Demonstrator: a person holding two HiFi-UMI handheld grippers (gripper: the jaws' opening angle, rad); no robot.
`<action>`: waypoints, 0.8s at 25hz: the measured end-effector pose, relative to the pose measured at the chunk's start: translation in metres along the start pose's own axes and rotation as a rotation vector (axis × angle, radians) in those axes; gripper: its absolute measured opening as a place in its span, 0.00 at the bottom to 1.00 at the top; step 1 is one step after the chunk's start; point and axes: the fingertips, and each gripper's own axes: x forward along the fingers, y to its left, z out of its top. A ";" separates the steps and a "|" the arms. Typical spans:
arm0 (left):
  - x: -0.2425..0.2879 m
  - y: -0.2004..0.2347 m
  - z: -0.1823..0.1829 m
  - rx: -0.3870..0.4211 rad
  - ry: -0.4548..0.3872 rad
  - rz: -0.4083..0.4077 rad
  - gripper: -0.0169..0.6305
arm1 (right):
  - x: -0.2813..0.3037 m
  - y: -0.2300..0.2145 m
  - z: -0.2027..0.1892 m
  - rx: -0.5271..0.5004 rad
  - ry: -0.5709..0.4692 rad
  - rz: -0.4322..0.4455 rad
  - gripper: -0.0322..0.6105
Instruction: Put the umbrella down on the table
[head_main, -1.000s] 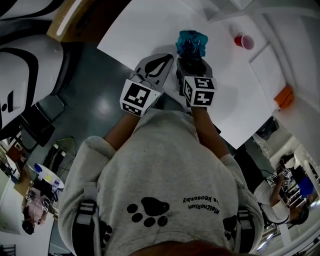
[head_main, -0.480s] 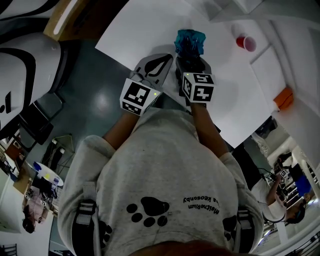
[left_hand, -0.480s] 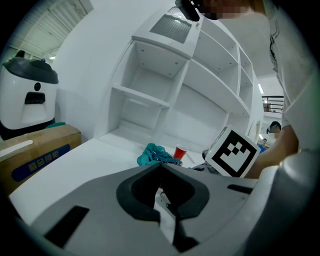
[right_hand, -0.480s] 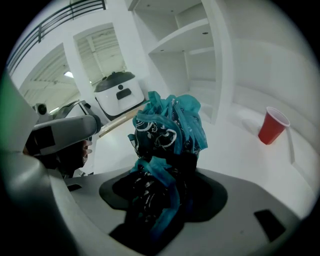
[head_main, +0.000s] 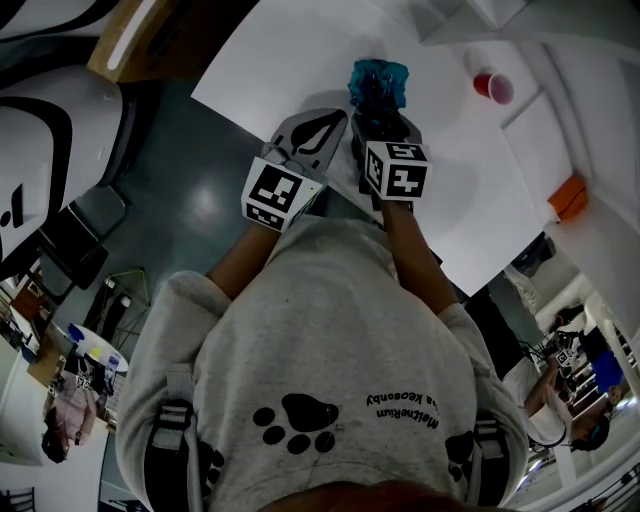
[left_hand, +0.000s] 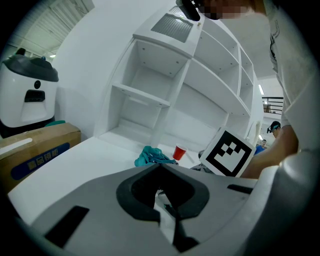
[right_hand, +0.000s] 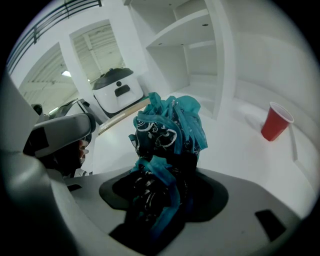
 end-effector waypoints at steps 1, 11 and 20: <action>0.000 0.000 -0.001 0.000 0.003 0.002 0.05 | 0.000 0.000 0.000 0.000 0.003 0.002 0.46; 0.001 0.000 -0.005 -0.002 0.015 0.011 0.05 | 0.009 0.000 -0.009 0.021 0.050 0.024 0.46; 0.002 0.001 -0.004 -0.009 0.014 0.017 0.05 | 0.012 0.002 -0.011 -0.005 0.081 0.032 0.47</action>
